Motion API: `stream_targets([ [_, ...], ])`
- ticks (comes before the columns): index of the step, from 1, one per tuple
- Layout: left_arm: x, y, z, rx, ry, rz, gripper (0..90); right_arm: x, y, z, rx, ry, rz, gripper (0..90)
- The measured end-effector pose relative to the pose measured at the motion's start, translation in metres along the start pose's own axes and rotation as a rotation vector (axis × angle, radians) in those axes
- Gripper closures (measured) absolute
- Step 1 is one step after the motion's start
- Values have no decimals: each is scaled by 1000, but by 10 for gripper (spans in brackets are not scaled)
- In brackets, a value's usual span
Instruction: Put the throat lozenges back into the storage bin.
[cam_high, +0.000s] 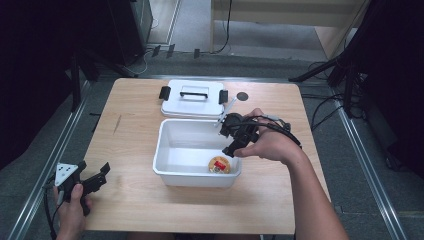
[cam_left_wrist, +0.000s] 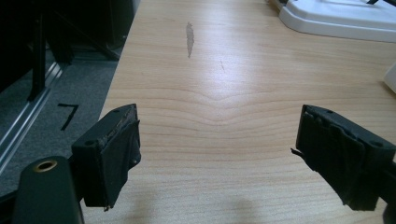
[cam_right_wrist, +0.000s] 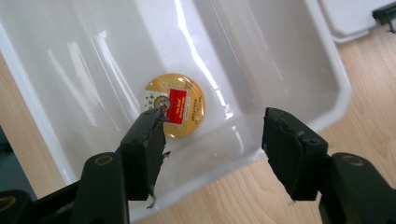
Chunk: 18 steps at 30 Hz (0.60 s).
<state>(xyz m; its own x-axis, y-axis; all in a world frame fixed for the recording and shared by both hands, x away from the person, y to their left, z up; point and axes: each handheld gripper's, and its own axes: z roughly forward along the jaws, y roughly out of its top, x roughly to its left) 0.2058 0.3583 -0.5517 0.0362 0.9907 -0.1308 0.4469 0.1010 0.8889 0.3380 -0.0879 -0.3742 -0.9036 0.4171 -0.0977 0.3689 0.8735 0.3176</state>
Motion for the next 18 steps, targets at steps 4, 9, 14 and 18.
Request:
stream_targets([
  [4, 0, 0, 0, 1, 1, 0, 141, -8, -11, -14, -33, -14, 39, 398],
  [9, 0, 0, 0, 2, 2, 0, 141, -17, -30, -24, -41, -41, 74, 383],
  [14, -1, 0, 0, 4, 3, 2, 141, -23, -48, -27, -36, -51, 133, 370],
  [18, 0, 0, 0, 5, 4, 5, 141, -27, -61, -23, -27, -57, 158, 352],
])
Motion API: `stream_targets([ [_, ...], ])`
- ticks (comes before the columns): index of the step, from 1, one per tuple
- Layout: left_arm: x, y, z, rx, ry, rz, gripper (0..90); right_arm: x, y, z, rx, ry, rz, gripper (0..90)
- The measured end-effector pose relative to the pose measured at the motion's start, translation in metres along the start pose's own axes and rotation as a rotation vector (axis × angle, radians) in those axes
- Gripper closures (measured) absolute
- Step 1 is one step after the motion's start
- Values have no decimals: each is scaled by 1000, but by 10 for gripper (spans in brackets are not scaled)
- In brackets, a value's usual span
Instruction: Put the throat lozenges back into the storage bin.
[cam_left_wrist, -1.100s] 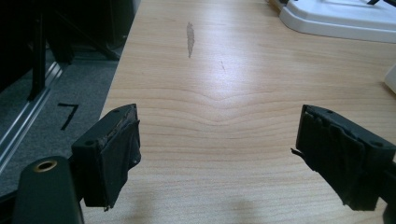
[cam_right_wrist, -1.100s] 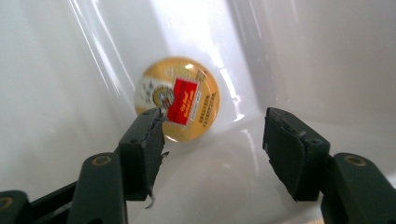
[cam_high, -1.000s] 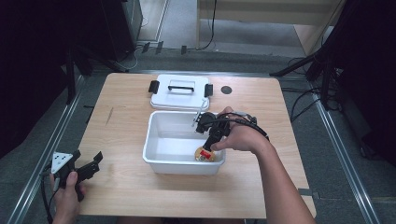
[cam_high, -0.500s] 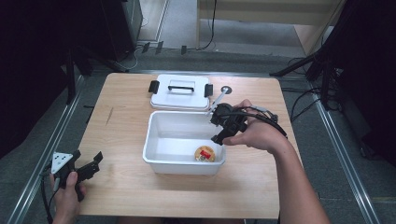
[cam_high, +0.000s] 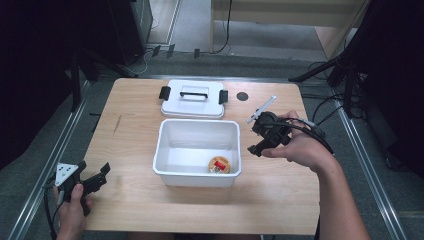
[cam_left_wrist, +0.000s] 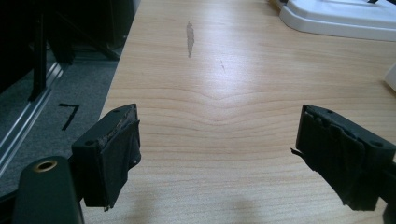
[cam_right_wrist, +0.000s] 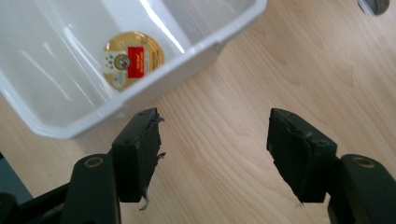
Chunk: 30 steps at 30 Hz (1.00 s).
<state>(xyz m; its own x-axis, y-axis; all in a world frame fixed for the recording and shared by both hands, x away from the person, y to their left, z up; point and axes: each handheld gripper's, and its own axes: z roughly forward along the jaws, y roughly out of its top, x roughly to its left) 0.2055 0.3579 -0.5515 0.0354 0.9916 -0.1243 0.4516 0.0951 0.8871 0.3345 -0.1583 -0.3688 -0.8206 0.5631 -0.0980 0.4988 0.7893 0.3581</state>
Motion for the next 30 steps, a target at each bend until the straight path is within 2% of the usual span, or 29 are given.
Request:
stream_targets([
  [4, 0, 0, 0, 2, -3, 5, 141, -6, -17, 11, 11, -24, 55, 289],
  [8, 0, 0, 0, 1, -3, 2, 141, -10, -34, 25, -3, -57, 134, 131],
  [11, 0, 0, 0, 2, -3, 3, 141, -14, -50, 36, -32, -97, 202, 105],
  [13, 0, 0, 0, 2, -3, 4, 141, -16, -60, 42, -54, -87, 230, 8],
  [16, 0, 0, 0, 2, -2, 5, 141, -18, -74, 51, -99, -94, 275, 0],
  [21, 0, 0, -1, 1, -3, 5, 141, -17, -100, 64, -207, -146, 341, 0],
  [25, 0, 0, -1, -1, -2, 4, 141, -15, -117, 73, -266, -185, 391, 0],
  [30, 0, -1, -1, -3, -3, 5, 141, -15, -139, 83, -326, -205, 463, 0],
])
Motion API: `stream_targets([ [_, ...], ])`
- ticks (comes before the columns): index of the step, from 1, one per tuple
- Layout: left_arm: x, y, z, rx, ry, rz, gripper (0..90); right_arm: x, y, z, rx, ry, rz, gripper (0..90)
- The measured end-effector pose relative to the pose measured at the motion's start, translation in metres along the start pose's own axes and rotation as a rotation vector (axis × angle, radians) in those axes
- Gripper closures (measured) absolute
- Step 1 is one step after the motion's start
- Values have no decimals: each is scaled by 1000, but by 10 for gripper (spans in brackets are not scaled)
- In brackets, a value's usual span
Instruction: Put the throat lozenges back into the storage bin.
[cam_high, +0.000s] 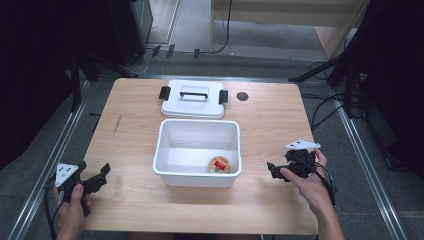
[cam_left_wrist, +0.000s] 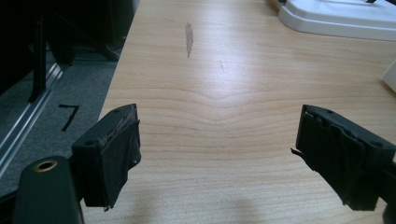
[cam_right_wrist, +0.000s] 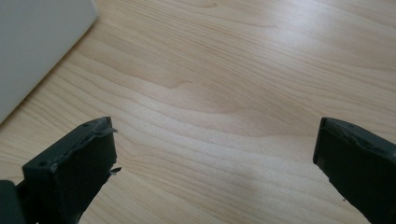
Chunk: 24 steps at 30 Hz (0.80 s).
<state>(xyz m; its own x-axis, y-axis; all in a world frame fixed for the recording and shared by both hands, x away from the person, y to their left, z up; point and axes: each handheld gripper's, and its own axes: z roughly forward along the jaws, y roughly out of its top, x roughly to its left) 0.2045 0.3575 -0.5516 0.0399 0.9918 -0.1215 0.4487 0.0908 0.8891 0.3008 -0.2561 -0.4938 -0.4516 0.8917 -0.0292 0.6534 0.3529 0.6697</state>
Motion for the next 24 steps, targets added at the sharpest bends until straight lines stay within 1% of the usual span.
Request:
stream_targets([
  [3, 0, 0, 0, 1, 0, 0, 141, -5, -12, 1, -31, -22, 43, 0],
  [5, 0, 0, 0, 2, 1, 0, 141, -8, -18, 1, -52, -36, 57, 0],
  [8, 0, 0, 0, 1, 0, 1, 141, -13, -30, 1, -87, -39, 90, 0],
  [11, 0, 0, -1, -1, -2, 3, 141, -16, -39, 1, -105, -46, 103, 0],
  [16, 0, 0, -1, -2, -2, 4, 141, -23, -56, -1, -148, -62, 140, 0],
  [21, -1, 0, -1, -2, -1, 5, 141, -29, -71, -9, -197, -89, 160, 0],
  [24, -1, 0, -1, -2, 0, 7, 141, -34, -79, -15, -214, -105, 178, 0],
])
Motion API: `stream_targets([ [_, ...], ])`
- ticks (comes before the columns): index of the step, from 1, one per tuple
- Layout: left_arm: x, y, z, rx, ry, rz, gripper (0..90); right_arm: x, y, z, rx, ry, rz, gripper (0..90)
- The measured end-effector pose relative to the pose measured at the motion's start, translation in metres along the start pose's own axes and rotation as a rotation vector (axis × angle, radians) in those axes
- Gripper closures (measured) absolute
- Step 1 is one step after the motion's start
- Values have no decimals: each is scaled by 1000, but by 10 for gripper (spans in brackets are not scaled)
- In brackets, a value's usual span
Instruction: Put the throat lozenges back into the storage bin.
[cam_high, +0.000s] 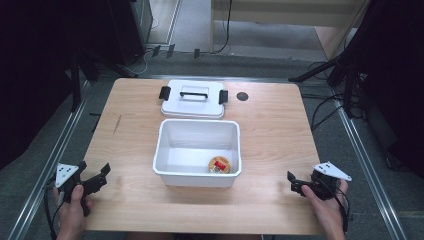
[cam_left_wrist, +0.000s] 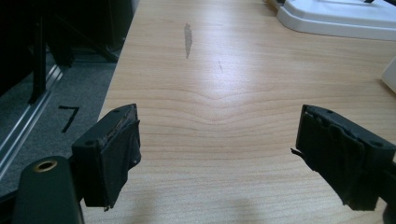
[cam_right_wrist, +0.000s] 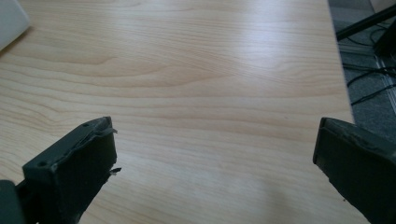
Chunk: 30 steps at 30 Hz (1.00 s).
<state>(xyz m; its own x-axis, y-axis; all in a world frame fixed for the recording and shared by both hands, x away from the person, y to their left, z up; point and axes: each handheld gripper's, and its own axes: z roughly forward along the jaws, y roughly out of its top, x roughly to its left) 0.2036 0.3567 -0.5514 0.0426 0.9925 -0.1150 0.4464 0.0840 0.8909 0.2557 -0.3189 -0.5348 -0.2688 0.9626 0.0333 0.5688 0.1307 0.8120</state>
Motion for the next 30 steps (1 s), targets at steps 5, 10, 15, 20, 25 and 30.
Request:
stream_targets([
  [5, 0, 0, 0, 0, 1, 0, 141, -13, -10, -11, -24, -24, 22, 0],
  [10, 0, 0, 0, -2, 3, 1, 141, -21, -19, -18, -42, -34, 54, 0],
  [15, 0, 0, 0, -2, 5, 1, 141, -26, -28, -23, -80, -30, 87, 1],
  [20, 0, 0, 0, -2, 5, 1, 141, -27, -31, -26, -113, -29, 124, 2],
  [25, -1, -1, 0, -2, 6, 1, 141, -26, -32, -27, -126, -35, 128, 2],
  [30, 0, 0, 0, -1, 5, 0, 141, -27, -33, -27, -130, -31, 140, 2],
])
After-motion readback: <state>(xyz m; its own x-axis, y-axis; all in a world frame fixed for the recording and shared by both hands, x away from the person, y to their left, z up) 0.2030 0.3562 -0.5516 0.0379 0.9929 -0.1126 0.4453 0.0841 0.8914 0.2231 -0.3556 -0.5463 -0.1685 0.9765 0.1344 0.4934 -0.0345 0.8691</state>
